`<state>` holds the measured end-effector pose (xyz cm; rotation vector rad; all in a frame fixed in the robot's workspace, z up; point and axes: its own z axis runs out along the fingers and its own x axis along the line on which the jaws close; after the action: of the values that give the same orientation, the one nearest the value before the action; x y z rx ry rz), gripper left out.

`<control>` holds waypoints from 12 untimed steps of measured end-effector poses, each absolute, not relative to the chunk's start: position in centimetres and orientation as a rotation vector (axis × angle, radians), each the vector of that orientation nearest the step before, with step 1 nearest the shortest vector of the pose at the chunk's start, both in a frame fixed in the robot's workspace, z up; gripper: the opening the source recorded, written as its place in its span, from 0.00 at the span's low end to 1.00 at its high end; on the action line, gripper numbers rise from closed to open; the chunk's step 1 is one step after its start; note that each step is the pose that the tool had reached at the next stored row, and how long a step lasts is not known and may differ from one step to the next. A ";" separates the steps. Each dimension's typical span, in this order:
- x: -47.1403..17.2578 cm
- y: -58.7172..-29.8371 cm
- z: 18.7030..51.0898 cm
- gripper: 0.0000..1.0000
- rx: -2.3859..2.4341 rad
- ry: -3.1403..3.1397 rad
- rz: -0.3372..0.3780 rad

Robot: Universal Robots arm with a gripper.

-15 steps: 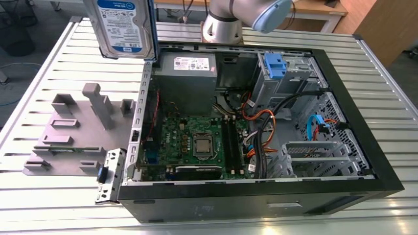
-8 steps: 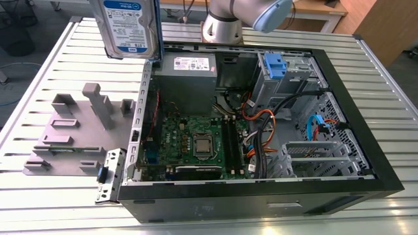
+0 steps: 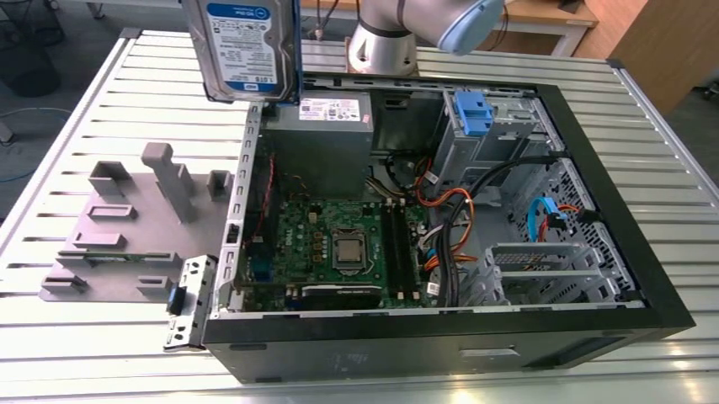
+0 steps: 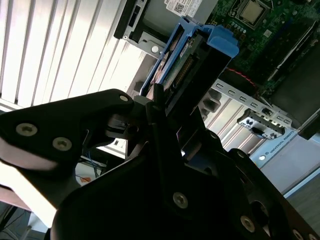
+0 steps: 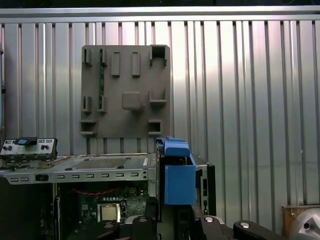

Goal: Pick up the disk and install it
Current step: 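Pick up the disk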

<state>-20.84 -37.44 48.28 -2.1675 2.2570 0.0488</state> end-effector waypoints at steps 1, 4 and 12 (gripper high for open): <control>-20.6 -37.4 48.3 0.35 -2.168 2.257 0.049; -19.8 -37.4 48.3 0.35 -2.168 2.257 0.049; -17.6 -37.4 48.2 0.35 -2.167 2.257 0.049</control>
<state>-17.58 -37.44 48.23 -2.1674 2.2571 0.0488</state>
